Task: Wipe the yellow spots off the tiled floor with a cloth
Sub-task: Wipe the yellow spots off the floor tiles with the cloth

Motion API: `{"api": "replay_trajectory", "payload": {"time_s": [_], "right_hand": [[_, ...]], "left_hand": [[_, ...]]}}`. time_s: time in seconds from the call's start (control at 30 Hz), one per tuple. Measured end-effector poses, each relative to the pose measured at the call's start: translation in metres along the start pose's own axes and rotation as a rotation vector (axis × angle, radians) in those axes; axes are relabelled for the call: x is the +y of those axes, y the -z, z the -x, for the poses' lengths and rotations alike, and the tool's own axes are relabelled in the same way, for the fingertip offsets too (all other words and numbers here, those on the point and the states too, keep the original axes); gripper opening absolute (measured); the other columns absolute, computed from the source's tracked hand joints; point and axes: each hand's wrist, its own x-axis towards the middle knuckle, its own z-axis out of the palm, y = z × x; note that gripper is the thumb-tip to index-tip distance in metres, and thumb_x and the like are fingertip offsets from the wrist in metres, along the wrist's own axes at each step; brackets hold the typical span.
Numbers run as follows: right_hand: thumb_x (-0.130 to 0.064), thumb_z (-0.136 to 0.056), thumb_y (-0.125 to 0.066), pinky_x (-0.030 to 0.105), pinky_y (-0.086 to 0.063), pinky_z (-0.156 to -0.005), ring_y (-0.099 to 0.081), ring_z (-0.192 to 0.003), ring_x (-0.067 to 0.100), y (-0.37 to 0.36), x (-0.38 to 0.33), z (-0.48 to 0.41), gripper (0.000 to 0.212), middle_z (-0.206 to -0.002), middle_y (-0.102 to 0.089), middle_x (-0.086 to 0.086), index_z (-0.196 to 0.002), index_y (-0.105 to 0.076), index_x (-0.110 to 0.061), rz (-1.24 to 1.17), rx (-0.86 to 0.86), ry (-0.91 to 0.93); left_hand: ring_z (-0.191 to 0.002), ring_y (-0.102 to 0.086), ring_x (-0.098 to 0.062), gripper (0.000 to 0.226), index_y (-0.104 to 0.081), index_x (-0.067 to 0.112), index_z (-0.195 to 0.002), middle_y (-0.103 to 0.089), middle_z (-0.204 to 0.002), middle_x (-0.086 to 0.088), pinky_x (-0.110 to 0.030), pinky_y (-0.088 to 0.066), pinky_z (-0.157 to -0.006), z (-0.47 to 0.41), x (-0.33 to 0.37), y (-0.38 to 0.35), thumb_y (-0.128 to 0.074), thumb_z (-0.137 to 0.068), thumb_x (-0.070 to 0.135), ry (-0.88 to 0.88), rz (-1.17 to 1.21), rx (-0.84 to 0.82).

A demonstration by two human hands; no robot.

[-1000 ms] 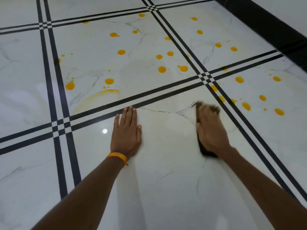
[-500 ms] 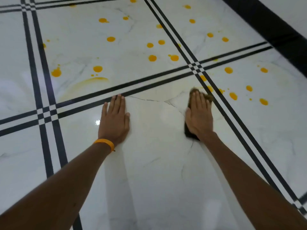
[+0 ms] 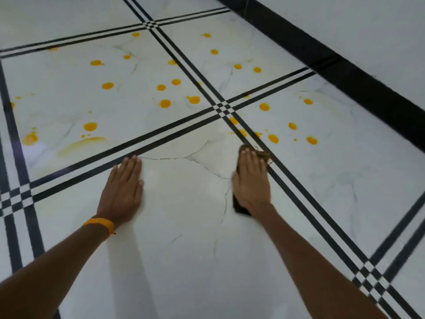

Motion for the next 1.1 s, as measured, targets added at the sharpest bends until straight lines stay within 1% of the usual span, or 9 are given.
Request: {"api": "replay_trajectory", "payload": {"time_s": [0.2, 0.33, 0.4, 0.6, 0.77, 0.83, 0.9, 0.97, 1.1], "right_hand": [[-0.039, -0.103, -0.025, 0.044, -0.012, -0.127, -0.011, -0.157, 0.020, -0.001, 0.015, 0.012, 0.065, -0.169, -0.018, 0.006, -0.161, -0.018, -0.010, -0.018, -0.086, 0.361], [-0.037, -0.099, -0.026, 0.048, -0.018, -0.125, -0.030, -0.151, 0.030, 0.002, 0.074, -0.037, 0.067, -0.163, -0.033, 0.015, -0.156, -0.033, -0.002, -0.042, -0.017, -0.035], [-0.037, -0.098, -0.027, 0.048, -0.019, -0.125, -0.031, -0.151, 0.032, 0.001, 0.067, -0.050, 0.068, -0.162, -0.034, 0.017, -0.154, -0.034, 0.001, -0.024, 0.014, -0.094], [-0.039, -0.102, -0.031, 0.045, -0.012, -0.127, -0.009, -0.157, 0.021, 0.002, 0.057, 0.006, 0.068, -0.170, -0.013, 0.005, -0.161, -0.017, -0.010, -0.058, -0.120, 0.327], [-0.042, -0.100, -0.029, 0.046, -0.016, -0.126, -0.023, -0.154, 0.028, 0.004, 0.089, -0.048, 0.070, -0.166, -0.027, 0.013, -0.158, -0.027, -0.003, -0.044, -0.043, -0.097], [-0.042, -0.101, -0.028, 0.047, -0.015, -0.126, -0.021, -0.155, 0.028, 0.003, 0.059, -0.046, 0.069, -0.166, -0.027, 0.014, -0.158, -0.027, -0.004, -0.081, -0.059, -0.039], [-0.043, -0.104, -0.023, 0.045, -0.012, -0.127, -0.011, -0.157, 0.021, 0.000, 0.037, -0.016, 0.065, -0.169, -0.019, 0.006, -0.161, -0.022, -0.010, -0.104, -0.102, 0.188], [-0.040, -0.105, -0.022, 0.041, -0.010, -0.128, -0.008, -0.157, 0.015, 0.010, 0.042, 0.000, 0.060, -0.169, -0.019, -0.001, -0.160, -0.028, -0.017, -0.268, -0.117, 0.199], [-0.017, -0.101, -0.050, 0.041, -0.038, -0.116, -0.039, -0.138, 0.025, 0.028, 0.054, -0.022, 0.040, -0.145, -0.047, 0.009, -0.140, -0.055, -0.011, -0.442, 0.008, -0.227]], "left_hand": [[-0.156, -0.006, -0.023, 0.079, -0.016, 0.007, -0.159, -0.011, -0.168, -0.008, -0.040, -0.003, -0.126, -0.073, 0.059, 0.004, -0.015, -0.095, 0.053, 0.078, 0.184, 0.018], [-0.156, -0.005, -0.023, 0.080, -0.012, 0.008, -0.160, -0.010, -0.168, -0.008, -0.044, -0.003, -0.126, -0.119, 0.102, -0.017, -0.013, -0.096, 0.056, 0.080, 0.114, -0.050], [-0.156, -0.005, -0.022, 0.075, -0.013, 0.009, -0.160, -0.011, -0.168, -0.006, -0.046, -0.005, -0.126, -0.115, 0.105, -0.029, -0.016, -0.099, 0.053, 0.066, 0.024, -0.024], [-0.156, -0.001, -0.019, 0.071, -0.008, 0.011, -0.161, -0.007, -0.169, -0.004, -0.048, -0.008, -0.126, -0.116, 0.105, -0.029, -0.020, -0.102, 0.048, 0.061, 0.032, -0.043], [-0.156, -0.003, -0.021, 0.071, -0.009, 0.011, -0.160, -0.008, -0.169, -0.005, -0.047, -0.008, -0.126, -0.116, 0.105, -0.029, -0.020, -0.101, 0.048, 0.060, 0.032, -0.039], [-0.156, -0.005, -0.022, 0.071, -0.011, 0.010, -0.160, -0.010, -0.168, -0.007, -0.048, -0.008, -0.126, -0.118, 0.106, -0.030, -0.020, -0.101, 0.049, 0.052, 0.037, -0.027], [-0.156, -0.006, -0.022, 0.072, -0.011, 0.009, -0.160, -0.011, -0.168, -0.007, -0.048, -0.009, -0.126, -0.116, 0.106, -0.031, -0.018, -0.101, 0.050, 0.049, 0.035, -0.021], [-0.156, -0.006, -0.022, 0.073, -0.011, 0.009, -0.160, -0.011, -0.168, -0.007, -0.048, -0.009, -0.126, -0.117, 0.105, -0.031, -0.017, -0.101, 0.051, 0.044, 0.035, -0.016], [-0.156, -0.007, -0.023, 0.073, -0.012, 0.009, -0.160, -0.012, -0.168, -0.008, -0.047, -0.008, -0.126, -0.118, 0.104, -0.032, -0.016, -0.100, 0.050, 0.037, 0.029, -0.015]]}}
